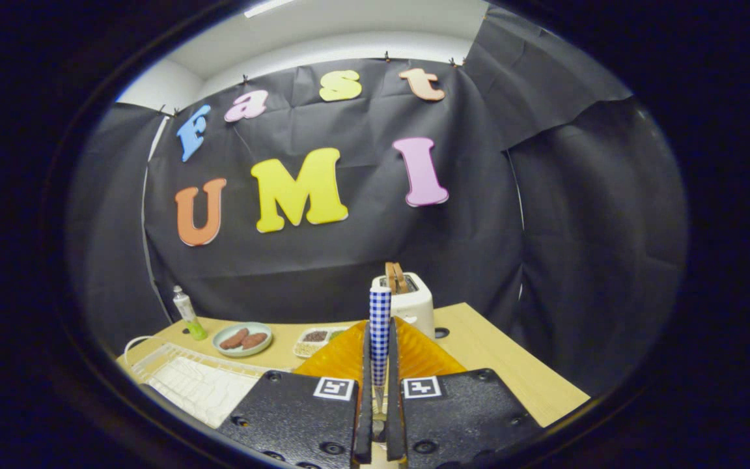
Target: Take the plate from the dish rack, then take the spoon from the basket and place it into the plate.
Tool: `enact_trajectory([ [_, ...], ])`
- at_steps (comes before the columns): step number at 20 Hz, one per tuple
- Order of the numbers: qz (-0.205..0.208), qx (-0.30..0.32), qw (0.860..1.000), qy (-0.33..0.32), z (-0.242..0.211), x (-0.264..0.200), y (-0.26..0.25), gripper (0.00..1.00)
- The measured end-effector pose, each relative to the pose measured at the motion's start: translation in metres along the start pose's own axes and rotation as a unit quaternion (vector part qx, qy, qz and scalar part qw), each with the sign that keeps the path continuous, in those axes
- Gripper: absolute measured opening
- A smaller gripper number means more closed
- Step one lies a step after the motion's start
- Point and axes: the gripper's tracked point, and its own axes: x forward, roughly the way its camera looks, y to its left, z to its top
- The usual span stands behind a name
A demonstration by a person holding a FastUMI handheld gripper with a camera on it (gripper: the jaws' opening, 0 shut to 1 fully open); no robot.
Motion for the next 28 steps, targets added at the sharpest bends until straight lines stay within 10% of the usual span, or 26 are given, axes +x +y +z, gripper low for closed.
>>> enact_trajectory([
  [11, 0.072, -0.037, 0.995, -0.065, -0.029, -0.136, 0.133, 0.14],
  [28, 0.077, 0.014, 0.995, 0.054, -0.206, -0.172, 0.204, 0.16],
])
